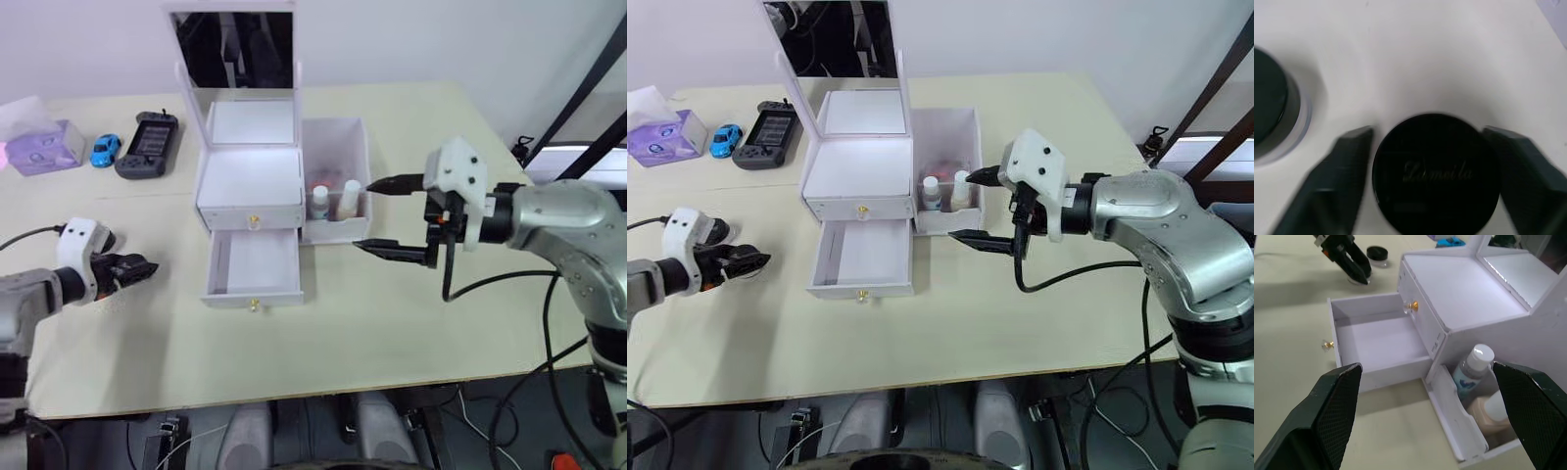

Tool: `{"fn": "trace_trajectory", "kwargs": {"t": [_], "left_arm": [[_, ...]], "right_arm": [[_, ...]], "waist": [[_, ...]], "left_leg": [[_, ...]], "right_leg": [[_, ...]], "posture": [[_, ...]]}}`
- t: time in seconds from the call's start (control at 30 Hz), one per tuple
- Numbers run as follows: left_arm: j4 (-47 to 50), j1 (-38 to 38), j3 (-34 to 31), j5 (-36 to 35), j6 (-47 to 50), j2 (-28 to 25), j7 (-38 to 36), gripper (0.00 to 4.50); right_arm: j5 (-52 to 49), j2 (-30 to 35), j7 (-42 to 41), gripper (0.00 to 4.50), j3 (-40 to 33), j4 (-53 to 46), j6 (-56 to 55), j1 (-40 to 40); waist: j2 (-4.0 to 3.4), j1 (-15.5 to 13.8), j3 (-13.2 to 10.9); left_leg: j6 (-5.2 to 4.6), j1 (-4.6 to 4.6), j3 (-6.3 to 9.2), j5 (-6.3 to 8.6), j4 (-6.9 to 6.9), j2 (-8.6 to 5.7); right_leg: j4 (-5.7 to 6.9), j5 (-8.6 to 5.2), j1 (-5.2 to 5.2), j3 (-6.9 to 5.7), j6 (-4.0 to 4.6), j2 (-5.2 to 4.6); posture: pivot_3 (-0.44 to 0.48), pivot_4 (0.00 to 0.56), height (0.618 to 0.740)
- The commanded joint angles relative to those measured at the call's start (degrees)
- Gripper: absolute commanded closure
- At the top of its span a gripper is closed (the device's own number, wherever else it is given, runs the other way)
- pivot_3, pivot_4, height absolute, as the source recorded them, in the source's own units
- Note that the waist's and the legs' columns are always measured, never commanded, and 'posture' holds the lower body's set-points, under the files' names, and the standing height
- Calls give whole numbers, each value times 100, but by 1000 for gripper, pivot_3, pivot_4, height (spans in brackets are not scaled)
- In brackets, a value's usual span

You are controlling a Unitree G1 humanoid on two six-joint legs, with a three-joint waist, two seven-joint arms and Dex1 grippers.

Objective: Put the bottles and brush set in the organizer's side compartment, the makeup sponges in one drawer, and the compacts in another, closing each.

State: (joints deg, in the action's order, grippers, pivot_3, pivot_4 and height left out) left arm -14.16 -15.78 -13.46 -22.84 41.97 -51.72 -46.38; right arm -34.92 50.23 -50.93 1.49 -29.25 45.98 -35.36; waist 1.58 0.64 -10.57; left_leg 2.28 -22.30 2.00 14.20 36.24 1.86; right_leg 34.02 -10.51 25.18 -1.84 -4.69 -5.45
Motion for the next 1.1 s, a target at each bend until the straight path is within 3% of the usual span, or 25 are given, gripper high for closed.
{"fn": "trace_trajectory", "kwargs": {"t": [0.03, 0.3, 0.43, 0.6, 0.83, 1.1], "left_arm": [[5, -88, 138, 134, -74, -140, -198, 1828], [213, -478, 66, 28, -100, -705, -873, 1828], [1139, -702, -30, -702, 66, -1082, -1978, 1828], [2291, -860, 362, -1265, 673, -1538, -2677, 1828], [3109, -1711, 1788, -1022, 722, -730, -2414, 1828], [2569, -2160, 2672, -198, -14, -335, -2532, 1828]], "right_arm": [[52, 96, 74, 0, -187, -217, -44, 36], [155, 87, 67, 0, -158, -150, -150, 66], [189, 55, 17, 0, -109, -121, -220, 75], [239, 5, 86, 0, -98, -139, -223, 109], [242, -58, 363, 0, -172, -333, -94, 227], [141, 9, 706, 0, -483, -726, 188, 528]], "waist": [[0, 0, 0], [11, 1, -1], [13, -8, -1], [12, 9, -3], [12, -3, -3], [17, -20, -3]], "left_leg": [[0, 0, 0, 0, 0, 0], [0, -1, 0, 0, -1, 0], [0, -6, 0, 0, 0, 0], [0, -8, -3, 0, -6, -1], [-2, -1, 1, -1, 11, 0], [-3, 0, 6, -1, 8, 0]], "right_leg": [[0, 0, 0, 0, 0, 0], [1, 0, 4, 0, 2, 0], [-3, 0, 4, 1, 1, -1], [-6, 1, 8, 3, 4, -2], [5, -2, -6, 10, -2, 7], [9, -3, -4, 16, -1, 16]], "posture": [[0, 150, 740], [0, 150, 740], [0, 150, 740], [0, 150, 740], [0, 150, 740], [0, 150, 740]]}}
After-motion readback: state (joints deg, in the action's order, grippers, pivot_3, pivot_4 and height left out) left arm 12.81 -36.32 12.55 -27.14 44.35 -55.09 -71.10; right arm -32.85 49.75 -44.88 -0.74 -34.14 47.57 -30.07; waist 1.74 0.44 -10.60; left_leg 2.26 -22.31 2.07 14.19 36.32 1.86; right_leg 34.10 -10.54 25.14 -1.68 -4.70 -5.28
